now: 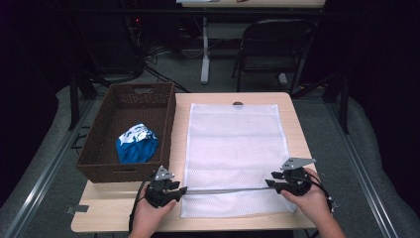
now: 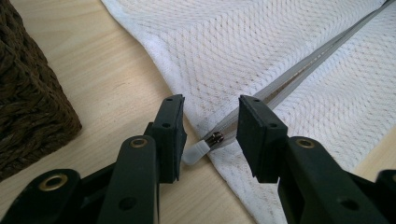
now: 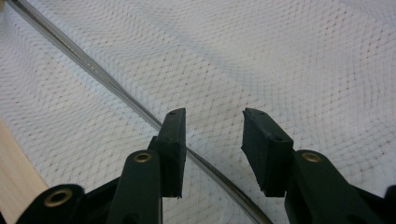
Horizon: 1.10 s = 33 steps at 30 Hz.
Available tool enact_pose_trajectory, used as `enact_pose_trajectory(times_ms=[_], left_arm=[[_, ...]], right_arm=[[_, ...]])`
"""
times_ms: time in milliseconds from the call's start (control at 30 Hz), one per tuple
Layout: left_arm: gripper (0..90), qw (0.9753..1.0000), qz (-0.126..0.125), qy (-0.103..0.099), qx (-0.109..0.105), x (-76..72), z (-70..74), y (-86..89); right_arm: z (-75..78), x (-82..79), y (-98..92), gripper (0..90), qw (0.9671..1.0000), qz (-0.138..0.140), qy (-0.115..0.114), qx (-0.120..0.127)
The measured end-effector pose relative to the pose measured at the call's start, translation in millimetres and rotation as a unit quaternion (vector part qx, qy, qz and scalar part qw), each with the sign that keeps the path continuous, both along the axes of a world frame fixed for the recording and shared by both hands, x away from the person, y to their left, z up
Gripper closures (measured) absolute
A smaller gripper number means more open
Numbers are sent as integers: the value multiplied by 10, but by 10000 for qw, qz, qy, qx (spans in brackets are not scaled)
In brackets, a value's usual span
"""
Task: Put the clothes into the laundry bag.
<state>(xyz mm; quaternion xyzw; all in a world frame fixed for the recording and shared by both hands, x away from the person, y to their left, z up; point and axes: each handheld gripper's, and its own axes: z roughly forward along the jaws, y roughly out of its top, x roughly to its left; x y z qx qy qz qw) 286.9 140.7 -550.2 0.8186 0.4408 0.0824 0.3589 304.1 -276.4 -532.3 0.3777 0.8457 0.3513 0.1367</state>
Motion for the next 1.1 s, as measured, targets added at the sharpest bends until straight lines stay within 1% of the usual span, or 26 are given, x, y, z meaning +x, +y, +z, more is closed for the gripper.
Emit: enact_pose_trajectory(times_ms=[100,133,167,300,333,400,467,567,667,733,767,867,933,1000,1100], left_arm=[[619,10000,-42,49,-3,-9,13,16],[619,10000,-18,1,1,-12,11,18],[619,10000,-24,32,-14,-17,17,25],[619,10000,-6,-24,8,-22,22,42],[618,10000,50,-36,-27,-31,19,42],[618,9999,84,-15,-58,-38,17,48],[618,9999,85,6,-66,-46,18,56],[621,9999,91,-17,-65,-63,21,67],[622,9999,112,-35,-70,-78,28,82],[623,9999,138,-43,-77,-87,28,92],[623,9998,153,-62,-77,-91,28,97],[623,9998,176,-71,-79,-103,27,117],[623,9998,178,-77,-51,-112,32,133],[623,9997,229,-69,-89,-123,28,138],[623,9996,266,-58,-101,-138,26,156]], right_arm=[[-14,11,48,602,10000,58,-30,1],[-18,15,68,598,10000,72,-48,-10],[-22,20,88,593,9999,98,-47,-16],[-43,43,153,585,9998,178,-78,5],[-64,58,208,584,9995,298,-58,-2],[-80,64,253,585,9993,379,-7,10],[-101,72,303,610,9988,490,30,-2],[-128,81,376,632,9980,633,65,1],[-148,89,436,648,9975,706,37,12],[-150,96,463,669,9971,757,-40,13],[-149,95,476,679,9971,755,-31,66],[-154,107,503,714,9967,797,-69,96],[-160,115,523,740,9963,847,-52,108],[-166,126,551,754,9960,887,3,129],[-185,137,600,763,9955,940,69,81]])
